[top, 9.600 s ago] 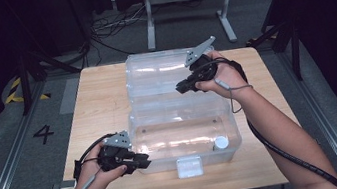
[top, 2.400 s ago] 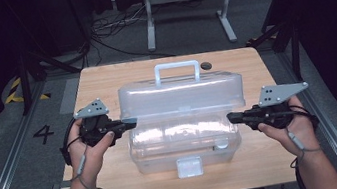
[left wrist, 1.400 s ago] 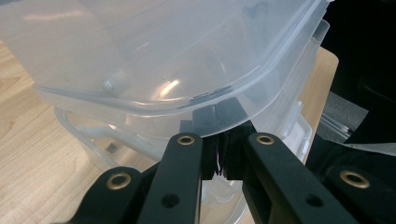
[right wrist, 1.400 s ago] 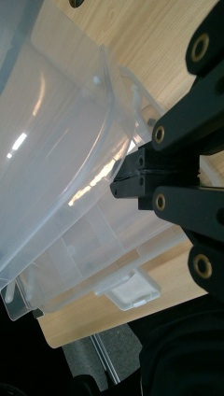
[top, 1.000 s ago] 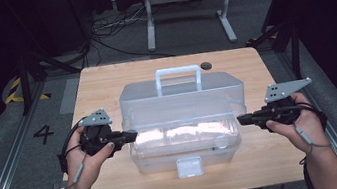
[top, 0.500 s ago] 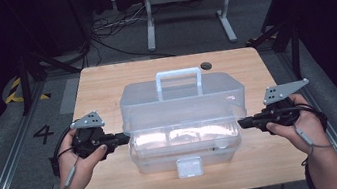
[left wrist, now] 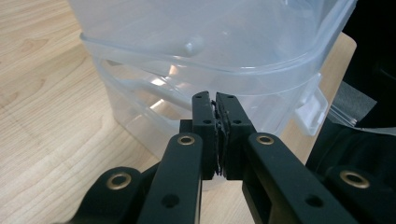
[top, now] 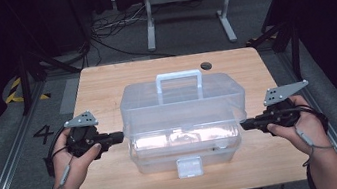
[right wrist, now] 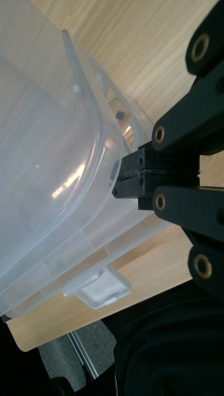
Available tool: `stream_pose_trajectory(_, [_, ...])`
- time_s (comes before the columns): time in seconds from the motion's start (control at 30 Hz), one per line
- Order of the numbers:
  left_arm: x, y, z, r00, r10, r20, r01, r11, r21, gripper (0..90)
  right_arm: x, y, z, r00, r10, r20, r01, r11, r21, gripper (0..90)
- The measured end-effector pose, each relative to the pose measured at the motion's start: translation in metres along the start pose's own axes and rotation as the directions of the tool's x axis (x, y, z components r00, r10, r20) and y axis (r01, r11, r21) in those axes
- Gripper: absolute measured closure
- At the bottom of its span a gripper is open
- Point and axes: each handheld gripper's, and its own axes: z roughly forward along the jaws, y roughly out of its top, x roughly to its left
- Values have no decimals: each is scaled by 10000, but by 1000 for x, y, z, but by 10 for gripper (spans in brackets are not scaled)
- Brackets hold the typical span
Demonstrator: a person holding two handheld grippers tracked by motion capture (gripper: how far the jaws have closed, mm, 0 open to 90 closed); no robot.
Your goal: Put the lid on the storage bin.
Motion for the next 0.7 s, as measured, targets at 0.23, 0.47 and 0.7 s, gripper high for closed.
stream_pose_trajectory(0.23, [4,-5,-5,9993,-213,-299,215,9998,59,875,1,-1,0,10000,47,20,-48,9998,186,900])
stream_pose_trajectory(0.47, [9,-7,-8,9977,-418,-527,419,9991,9,874,-1,-3,1,9998,149,93,-152,9992,376,900])
stream_pose_trajectory(0.7, [14,-9,-8,9963,-529,-679,534,9986,46,871,-1,-4,3,9999,88,101,-94,9979,637,900])
